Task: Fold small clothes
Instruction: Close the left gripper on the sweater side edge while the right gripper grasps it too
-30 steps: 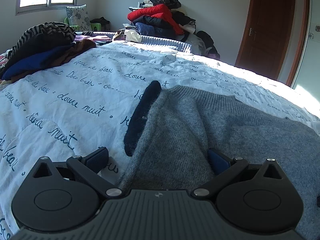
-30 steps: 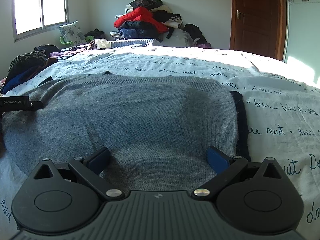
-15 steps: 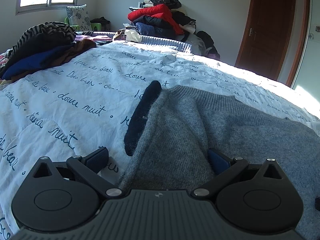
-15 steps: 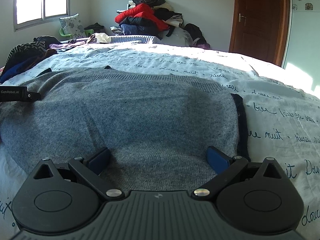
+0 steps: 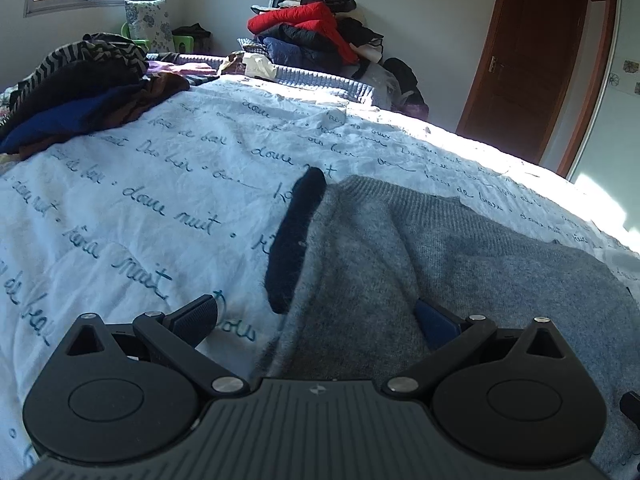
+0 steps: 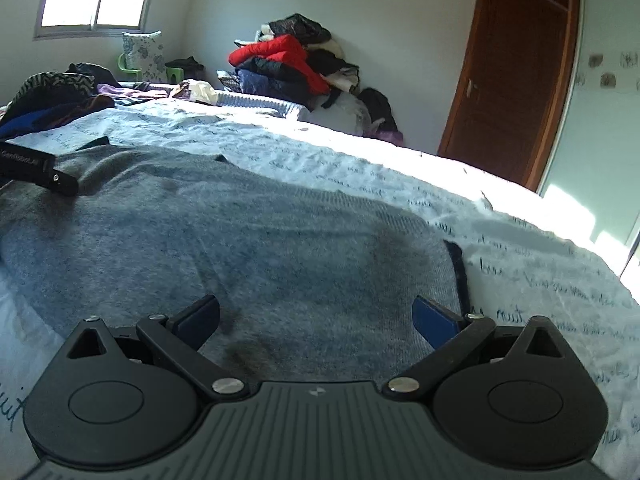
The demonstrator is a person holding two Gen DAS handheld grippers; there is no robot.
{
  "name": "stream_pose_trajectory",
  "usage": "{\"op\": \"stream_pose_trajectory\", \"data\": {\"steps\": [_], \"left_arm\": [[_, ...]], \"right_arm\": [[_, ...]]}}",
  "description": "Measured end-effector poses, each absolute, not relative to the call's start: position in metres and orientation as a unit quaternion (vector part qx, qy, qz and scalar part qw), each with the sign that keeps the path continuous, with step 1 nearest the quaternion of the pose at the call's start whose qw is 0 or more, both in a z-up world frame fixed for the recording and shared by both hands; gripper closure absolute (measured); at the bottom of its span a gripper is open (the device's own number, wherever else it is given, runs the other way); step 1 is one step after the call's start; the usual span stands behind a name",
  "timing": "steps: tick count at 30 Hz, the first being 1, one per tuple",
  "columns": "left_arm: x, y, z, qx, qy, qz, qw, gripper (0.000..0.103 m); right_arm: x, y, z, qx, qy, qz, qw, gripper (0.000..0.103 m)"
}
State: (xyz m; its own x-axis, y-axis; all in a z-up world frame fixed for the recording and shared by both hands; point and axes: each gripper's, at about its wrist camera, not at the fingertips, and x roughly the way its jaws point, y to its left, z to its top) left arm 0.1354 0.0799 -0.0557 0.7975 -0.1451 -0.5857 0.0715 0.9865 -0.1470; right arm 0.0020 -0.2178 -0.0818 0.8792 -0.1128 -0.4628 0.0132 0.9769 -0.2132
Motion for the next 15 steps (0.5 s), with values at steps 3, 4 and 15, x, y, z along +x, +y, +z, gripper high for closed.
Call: {"op": "stream_pose_trajectory", "data": {"steps": [3, 4, 15], "left_arm": [[0.141, 0.089, -0.042, -0.043, 0.306, -0.058, 0.949, 0.0], [0.146, 0.093, -0.037, -0.035, 0.305, -0.055, 0.95, 0.0], [0.224, 0.102, -0.031, -0.021, 0.377, -0.147, 0.914, 0.0]], "right_arm": [[-0.005, -0.193, -0.074, -0.134, 0.227, -0.004, 0.965, 0.0], [-0.006, -0.184, -0.072, -0.141, 0.224, 0.01, 0.964, 0.0], [-0.006, -0.083, -0.065, -0.225, 0.199, 0.137, 0.944, 0.0]]}}
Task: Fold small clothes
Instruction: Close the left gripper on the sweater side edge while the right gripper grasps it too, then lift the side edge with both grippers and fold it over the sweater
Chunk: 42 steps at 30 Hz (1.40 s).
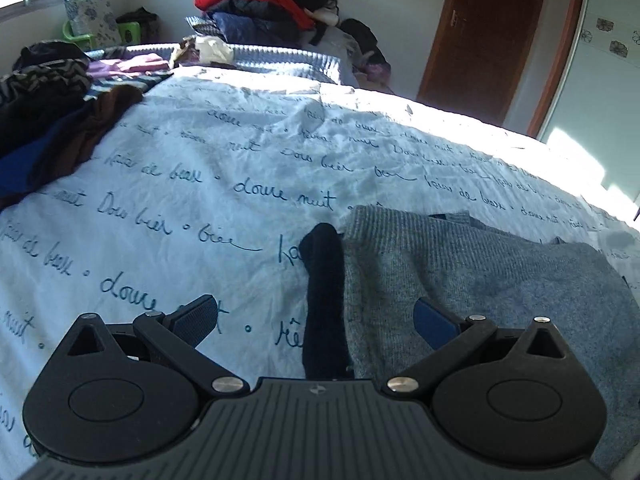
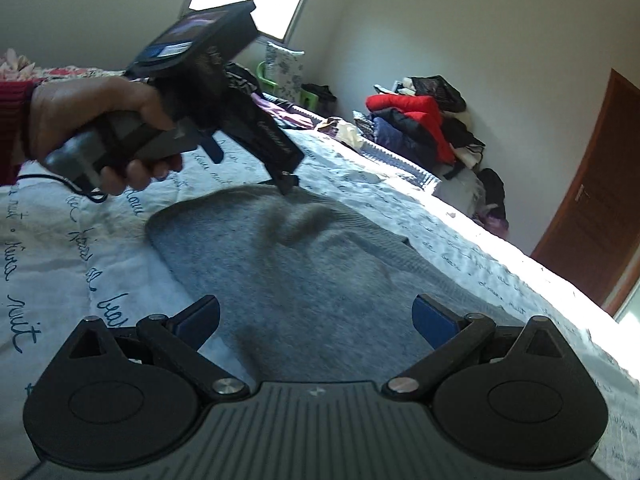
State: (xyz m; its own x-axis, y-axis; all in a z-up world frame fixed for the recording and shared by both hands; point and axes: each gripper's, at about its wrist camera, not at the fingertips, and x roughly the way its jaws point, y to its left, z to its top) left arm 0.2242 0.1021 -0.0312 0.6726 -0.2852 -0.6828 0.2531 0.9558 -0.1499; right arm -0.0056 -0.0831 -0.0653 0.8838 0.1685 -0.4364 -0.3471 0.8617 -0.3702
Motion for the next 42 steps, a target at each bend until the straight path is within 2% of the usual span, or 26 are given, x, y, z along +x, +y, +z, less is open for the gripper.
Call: {"op": "stream_pose_trajectory", "data": {"steps": [8, 26, 29, 30, 32, 34, 36, 37, 39, 40, 42], "left_arm": [[0.258, 0.112, -0.054, -0.11, 0.441, -0.23, 0.861, 0.0], [0.298, 0.096, -0.067, -0.179, 0.44, -0.326, 0.817, 0.0], [0.297, 0.092, -0.066, -0.167, 0.433, -0.323, 0.825, 0.0], [0.295, 0.09, -0.066, -0.16, 0.431, -0.32, 0.828, 0.001], [0.291, 0.085, -0.064, -0.136, 0.427, -0.314, 0.837, 0.007], [0.289, 0.082, -0.063, -0.118, 0.425, -0.307, 0.843, 0.025], [0.289, 0.083, -0.062, -0.115, 0.428, -0.298, 0.846, 0.036], [0.29, 0.086, -0.063, -0.119, 0.43, -0.294, 0.845, 0.049], [0.293, 0.092, -0.064, -0.129, 0.439, -0.284, 0.842, 0.065], [0.294, 0.096, -0.065, -0.14, 0.442, -0.281, 0.84, 0.073], [0.295, 0.101, -0.067, -0.16, 0.445, -0.278, 0.836, 0.083]], "right_arm": [[-0.003, -0.036, -0.101, -0.356, 0.196, 0.093, 0.909, 0.0], [0.062, 0.014, -0.116, -0.397, 0.148, 0.034, 0.905, 0.0], [0.063, 0.017, -0.116, -0.405, 0.139, 0.037, 0.903, 0.001], [0.064, 0.017, -0.116, -0.405, 0.14, 0.042, 0.903, 0.005], [0.056, 0.024, -0.118, -0.405, 0.146, 0.057, 0.901, 0.018], [0.051, 0.029, -0.121, -0.413, 0.148, 0.07, 0.896, 0.04], [0.048, 0.034, -0.123, -0.421, 0.149, 0.078, 0.891, 0.053], [0.046, 0.036, -0.124, -0.425, 0.152, 0.084, 0.889, 0.063], [0.046, 0.038, -0.127, -0.429, 0.158, 0.091, 0.885, 0.076], [0.046, 0.039, -0.128, -0.429, 0.161, 0.094, 0.884, 0.082], [0.046, 0.039, -0.127, -0.425, 0.165, 0.103, 0.884, 0.085]]}}
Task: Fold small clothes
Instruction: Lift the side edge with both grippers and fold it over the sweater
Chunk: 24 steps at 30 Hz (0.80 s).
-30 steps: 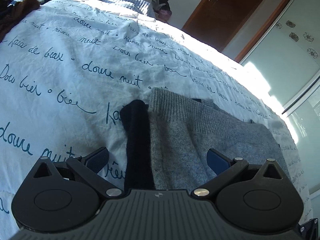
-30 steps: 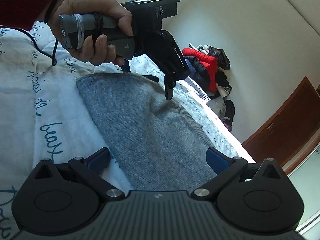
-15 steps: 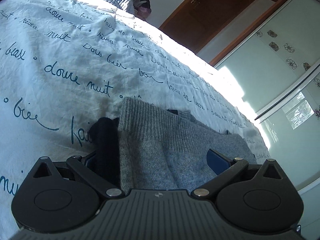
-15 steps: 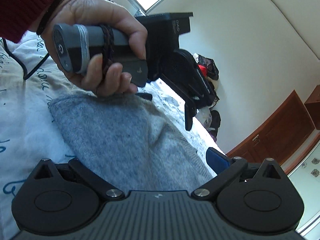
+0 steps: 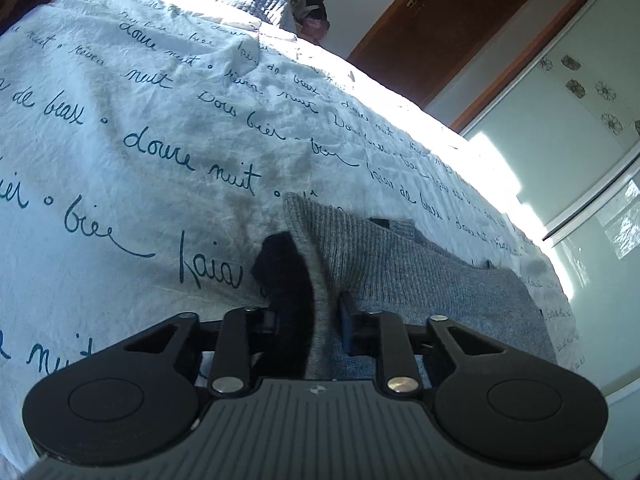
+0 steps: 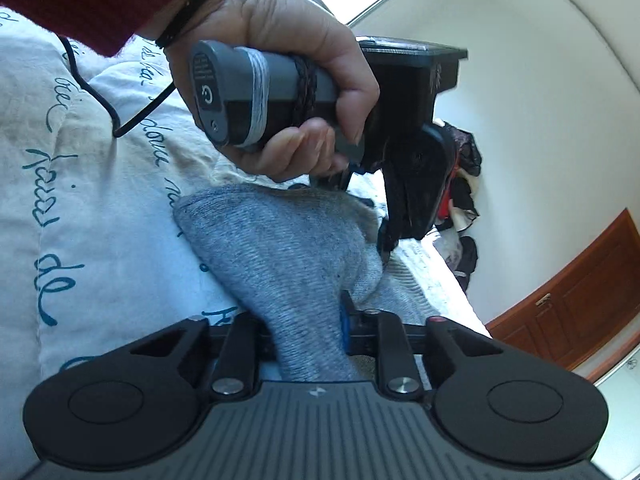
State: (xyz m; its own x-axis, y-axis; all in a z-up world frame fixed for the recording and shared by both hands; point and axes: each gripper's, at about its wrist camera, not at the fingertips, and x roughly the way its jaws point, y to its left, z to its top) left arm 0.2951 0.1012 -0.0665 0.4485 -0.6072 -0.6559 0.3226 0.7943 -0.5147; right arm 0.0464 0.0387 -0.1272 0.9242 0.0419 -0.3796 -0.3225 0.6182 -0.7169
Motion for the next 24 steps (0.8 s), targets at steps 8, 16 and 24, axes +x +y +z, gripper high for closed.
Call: {"op": "stream_pose_trajectory", "data": {"steps": [8, 16, 24], "left_arm": [[0.278, 0.09, -0.045, -0.138, 0.415, -0.251, 0.864, 0.086], [0.262, 0.075, -0.008, -0.139, 0.396, -0.23, 0.878, 0.086], [0.25, 0.051, 0.012, -0.13, 0.384, -0.206, 0.89, 0.086]], "right_arm": [[0.057, 0.005, -0.098, -0.302, 0.185, 0.149, 0.923, 0.091], [0.049, -0.042, -0.069, -0.16, 0.182, 0.176, 0.954, 0.092], [0.052, -0.095, -0.053, -0.032, 0.181, 0.186, 0.965, 0.093]]}}
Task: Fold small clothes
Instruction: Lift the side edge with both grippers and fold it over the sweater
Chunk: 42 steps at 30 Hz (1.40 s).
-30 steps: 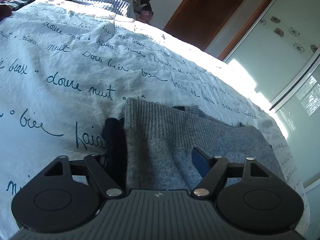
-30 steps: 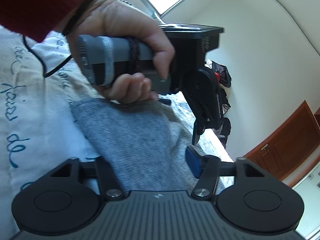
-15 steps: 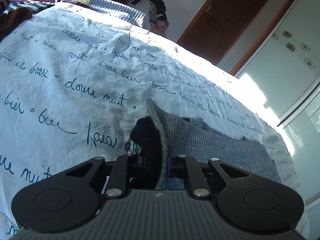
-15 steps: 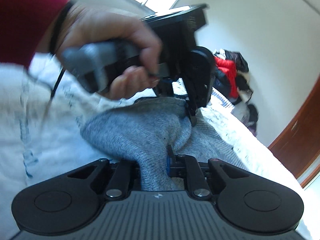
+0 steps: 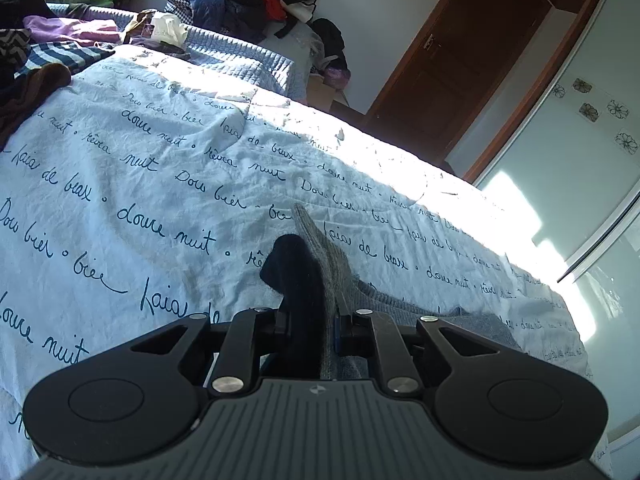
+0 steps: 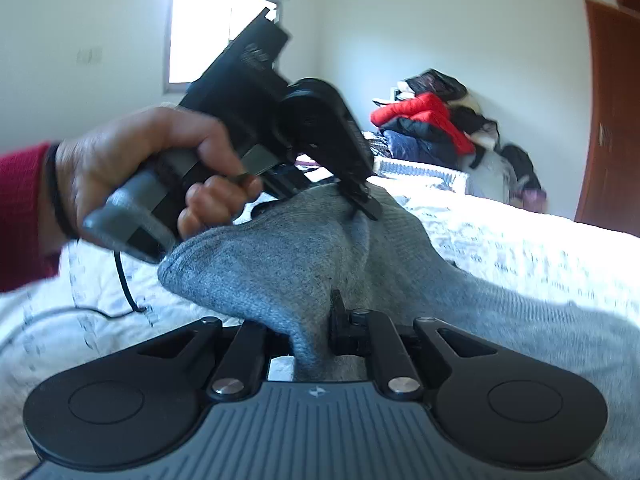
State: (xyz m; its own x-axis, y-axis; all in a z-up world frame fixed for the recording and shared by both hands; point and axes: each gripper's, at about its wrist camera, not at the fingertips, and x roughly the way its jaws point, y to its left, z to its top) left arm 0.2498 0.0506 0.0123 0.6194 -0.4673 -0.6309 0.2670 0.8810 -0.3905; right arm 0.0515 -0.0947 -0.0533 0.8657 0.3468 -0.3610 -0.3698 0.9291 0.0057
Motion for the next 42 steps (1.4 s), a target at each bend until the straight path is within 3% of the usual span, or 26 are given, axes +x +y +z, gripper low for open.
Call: {"op": "stream_pose_trajectory", "data": {"steps": [11, 42], "left_arm": [[0.23, 0.011, 0.03, -0.061, 0.362, -0.199, 0.909, 0.086], [0.195, -0.098, 0.057, -0.028, 0.321, -0.248, 0.913, 0.087]], "right_arm": [[0.043, -0.154, -0.058, 0.084, 0.194, 0.183, 0.96, 0.094], [0.005, -0.233, -0.06, 0.16, 0.169, 0.125, 0.964, 0.096]]}}
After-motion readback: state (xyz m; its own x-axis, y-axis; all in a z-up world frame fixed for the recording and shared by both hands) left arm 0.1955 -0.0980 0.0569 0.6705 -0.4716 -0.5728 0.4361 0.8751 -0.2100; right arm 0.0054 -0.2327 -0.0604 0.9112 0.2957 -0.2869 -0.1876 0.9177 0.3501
